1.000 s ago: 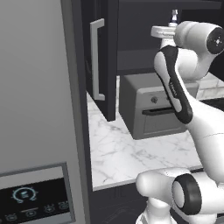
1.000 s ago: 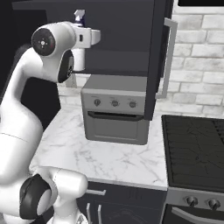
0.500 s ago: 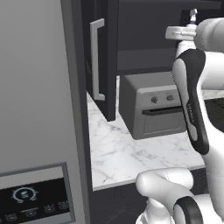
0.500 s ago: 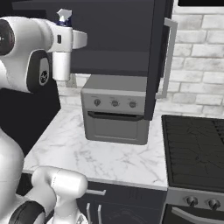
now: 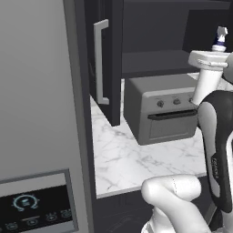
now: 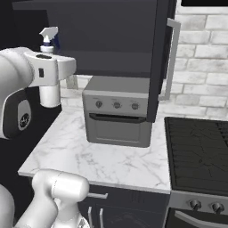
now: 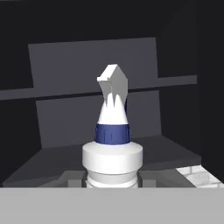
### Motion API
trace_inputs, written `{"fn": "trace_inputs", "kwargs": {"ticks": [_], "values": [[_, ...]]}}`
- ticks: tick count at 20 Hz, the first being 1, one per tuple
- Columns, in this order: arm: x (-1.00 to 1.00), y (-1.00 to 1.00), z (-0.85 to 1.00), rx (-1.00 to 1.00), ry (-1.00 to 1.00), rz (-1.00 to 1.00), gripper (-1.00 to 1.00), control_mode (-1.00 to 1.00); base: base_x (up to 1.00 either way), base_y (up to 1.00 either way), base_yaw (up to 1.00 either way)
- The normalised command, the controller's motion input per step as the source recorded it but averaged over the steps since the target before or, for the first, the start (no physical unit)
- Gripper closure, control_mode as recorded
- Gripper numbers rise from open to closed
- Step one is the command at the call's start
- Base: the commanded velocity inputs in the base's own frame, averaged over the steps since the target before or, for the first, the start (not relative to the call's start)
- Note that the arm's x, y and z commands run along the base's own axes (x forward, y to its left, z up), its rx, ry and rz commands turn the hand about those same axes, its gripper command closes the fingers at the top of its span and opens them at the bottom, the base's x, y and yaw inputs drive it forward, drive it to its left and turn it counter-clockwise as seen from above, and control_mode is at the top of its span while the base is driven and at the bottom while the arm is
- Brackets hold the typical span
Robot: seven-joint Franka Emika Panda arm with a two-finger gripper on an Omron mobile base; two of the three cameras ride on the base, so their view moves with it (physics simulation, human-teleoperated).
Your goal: Move the cutting board and knife to the sink. Then move spray from the cabinet to the counter.
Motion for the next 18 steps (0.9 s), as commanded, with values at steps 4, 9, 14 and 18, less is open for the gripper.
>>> {"fn": "trace_inputs", "kwargs": {"ticks": [4,9,14,18], "values": [[-0.21,0.00,-0.07,0.04,0.00,0.00,1.00,-1.00,0.00,0.00,0.00],[-0.22,0.00,-0.27,0.00,0.05,0.00,1.00,-1.00,0.00,0.00,0.00],[-0.26,0.00,-0.04,0.00,0.13,0.00,1.00,-1.00,0.00,0.00,0.00],[-0.24,0.01,-0.13,0.00,0.06,0.00,1.00,-1.00,0.00,0.00,0.00]]}}
